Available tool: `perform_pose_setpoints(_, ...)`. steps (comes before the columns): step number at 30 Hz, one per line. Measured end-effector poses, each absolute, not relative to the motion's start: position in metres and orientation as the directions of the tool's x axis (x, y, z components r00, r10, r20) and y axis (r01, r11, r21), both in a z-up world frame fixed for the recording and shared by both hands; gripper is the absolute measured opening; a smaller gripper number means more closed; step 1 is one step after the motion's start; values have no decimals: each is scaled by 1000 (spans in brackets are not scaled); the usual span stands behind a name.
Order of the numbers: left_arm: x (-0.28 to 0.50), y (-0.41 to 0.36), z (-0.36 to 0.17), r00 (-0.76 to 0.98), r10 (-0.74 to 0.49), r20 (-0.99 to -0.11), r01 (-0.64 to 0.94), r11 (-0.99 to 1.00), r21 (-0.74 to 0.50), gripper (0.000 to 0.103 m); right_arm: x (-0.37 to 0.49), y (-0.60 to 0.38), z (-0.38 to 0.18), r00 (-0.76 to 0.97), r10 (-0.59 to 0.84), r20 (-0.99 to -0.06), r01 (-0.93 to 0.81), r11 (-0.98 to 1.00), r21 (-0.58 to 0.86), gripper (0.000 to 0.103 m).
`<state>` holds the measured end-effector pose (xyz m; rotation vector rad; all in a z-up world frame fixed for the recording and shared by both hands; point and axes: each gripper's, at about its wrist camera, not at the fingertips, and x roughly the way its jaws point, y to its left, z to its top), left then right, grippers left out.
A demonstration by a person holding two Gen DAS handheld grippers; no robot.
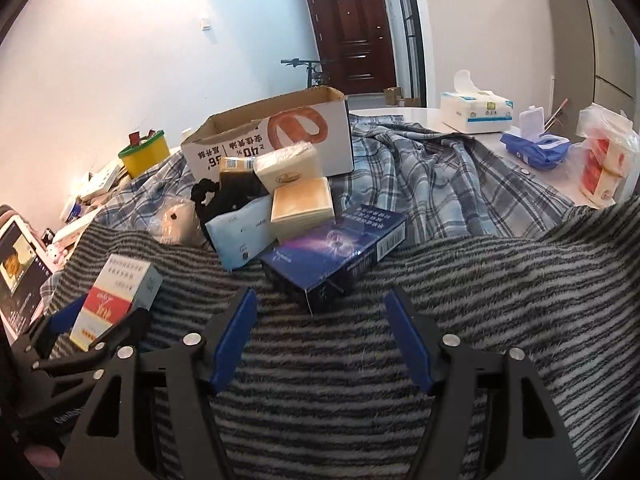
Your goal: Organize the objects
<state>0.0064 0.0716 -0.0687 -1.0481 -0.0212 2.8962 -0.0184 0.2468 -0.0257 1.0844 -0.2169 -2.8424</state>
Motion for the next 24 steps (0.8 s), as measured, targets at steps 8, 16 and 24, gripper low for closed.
perform_pose_setpoints(8, 7, 47, -59, -798, 91, -596, -27, -993, -115, 60, -38, 237, -27, -737, -128, -663, -1, -982, 190, 90)
perform_pose_setpoints(16, 11, 32, -47, -830, 69, -554, 3, -992, -127, 60, -69, 226, -35, -697, -81, -713, -67, -982, 177, 90)
perform_pose_setpoints(24, 13, 30, -47, -827, 104, -552, -14, -986, -166, 60, -68, 224, -38, -674, -47, -737, -39, -994, 99, 52)
